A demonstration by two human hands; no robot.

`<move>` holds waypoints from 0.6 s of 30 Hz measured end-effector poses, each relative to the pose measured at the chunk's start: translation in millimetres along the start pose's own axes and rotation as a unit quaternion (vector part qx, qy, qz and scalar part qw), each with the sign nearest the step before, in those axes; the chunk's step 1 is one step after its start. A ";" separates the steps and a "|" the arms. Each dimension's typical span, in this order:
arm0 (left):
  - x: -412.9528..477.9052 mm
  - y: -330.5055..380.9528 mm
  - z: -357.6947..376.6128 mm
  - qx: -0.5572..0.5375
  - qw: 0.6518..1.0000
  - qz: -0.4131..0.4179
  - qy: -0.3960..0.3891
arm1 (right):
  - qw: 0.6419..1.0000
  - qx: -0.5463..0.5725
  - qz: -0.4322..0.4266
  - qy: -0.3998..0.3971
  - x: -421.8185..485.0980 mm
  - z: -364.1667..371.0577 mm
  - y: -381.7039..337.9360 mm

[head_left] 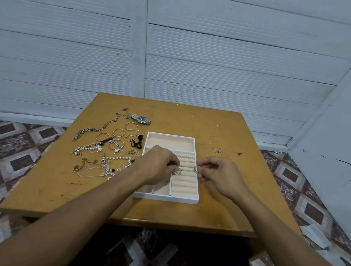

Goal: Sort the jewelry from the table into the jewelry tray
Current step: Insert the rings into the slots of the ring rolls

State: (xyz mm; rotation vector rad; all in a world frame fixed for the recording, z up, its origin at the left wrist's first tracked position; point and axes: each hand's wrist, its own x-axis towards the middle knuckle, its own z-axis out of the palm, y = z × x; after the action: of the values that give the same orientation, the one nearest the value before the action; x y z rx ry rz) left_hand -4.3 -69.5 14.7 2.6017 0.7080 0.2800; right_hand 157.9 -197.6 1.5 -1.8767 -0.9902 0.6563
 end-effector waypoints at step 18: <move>0.0 3.5 8.5 0.009 0.999 -0.019 0.027 | 0.999 -0.031 -0.006 0.012 -3.2 -0.8 -3.3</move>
State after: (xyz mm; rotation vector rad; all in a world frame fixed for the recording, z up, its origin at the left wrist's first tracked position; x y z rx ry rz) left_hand -0.2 -75.2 8.7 2.6032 0.7826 0.3353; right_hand 155.5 -199.7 5.0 -1.9259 -1.0159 0.6012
